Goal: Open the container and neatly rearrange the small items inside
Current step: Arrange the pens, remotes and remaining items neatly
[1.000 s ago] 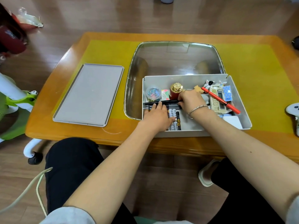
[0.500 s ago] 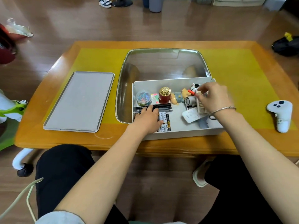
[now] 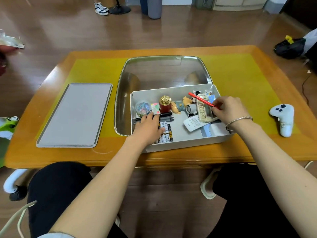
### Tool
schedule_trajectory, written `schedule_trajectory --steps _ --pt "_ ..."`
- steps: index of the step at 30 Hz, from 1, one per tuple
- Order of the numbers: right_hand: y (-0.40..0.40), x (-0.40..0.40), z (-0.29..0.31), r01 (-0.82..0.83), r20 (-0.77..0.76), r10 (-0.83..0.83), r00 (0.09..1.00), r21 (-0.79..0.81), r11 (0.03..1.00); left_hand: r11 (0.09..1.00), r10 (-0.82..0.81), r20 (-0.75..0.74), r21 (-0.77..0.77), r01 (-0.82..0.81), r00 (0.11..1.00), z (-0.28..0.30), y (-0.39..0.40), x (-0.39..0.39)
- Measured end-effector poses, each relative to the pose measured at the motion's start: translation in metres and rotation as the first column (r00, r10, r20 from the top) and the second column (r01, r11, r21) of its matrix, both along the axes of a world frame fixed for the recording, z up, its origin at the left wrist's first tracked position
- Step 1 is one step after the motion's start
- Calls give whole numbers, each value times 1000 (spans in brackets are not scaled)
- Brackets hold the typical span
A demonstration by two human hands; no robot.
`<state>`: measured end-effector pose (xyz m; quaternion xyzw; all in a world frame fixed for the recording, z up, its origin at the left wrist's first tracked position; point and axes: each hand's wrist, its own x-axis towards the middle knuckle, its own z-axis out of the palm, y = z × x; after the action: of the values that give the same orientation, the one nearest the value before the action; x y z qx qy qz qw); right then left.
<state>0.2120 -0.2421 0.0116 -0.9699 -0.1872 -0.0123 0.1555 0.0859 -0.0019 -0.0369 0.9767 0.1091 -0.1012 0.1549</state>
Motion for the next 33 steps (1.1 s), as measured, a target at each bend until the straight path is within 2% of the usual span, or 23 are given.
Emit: schedule_trajectory --steps 2,4,7,9,12,14,16,19,21,29,33 --pt "-3 -6 1 -99 18 98 995 40 994 994 -2 270 -109 33 963 6 -8 1" --pt "-5 -15 1 -224 19 224 974 50 973 982 -72 422 -130 139 904 15 -21 5" --pt "-6 -26 0 -346 55 342 938 82 935 953 -273 370 -19 301 888 22 -40 13" --pt "-9 -27 0 -334 69 327 942 117 935 942 -327 345 44 333 880 22 -45 16" --pt "-26 -15 -1 -103 96 86 992 188 977 970 -242 393 108 217 887 19 -42 14" --pt "-39 -5 -3 56 113 -77 991 180 982 989 -141 394 105 108 908 18 -35 11" --pt "-43 1 -7 136 59 -145 988 133 982 997 -58 384 77 31 922 18 -29 9" --pt "-34 2 -14 153 -69 -153 986 -4 988 999 35 386 5 -40 922 17 -26 5" --pt "-26 3 -16 143 -102 -146 984 -45 989 998 61 383 -20 -58 922 16 -27 4" --pt "-2 6 -10 116 -65 -133 989 -214 970 992 110 356 -95 -82 928 17 -22 1" --pt "1 5 -11 163 9 -163 987 -148 976 990 126 367 -113 -91 922 17 -17 -1"
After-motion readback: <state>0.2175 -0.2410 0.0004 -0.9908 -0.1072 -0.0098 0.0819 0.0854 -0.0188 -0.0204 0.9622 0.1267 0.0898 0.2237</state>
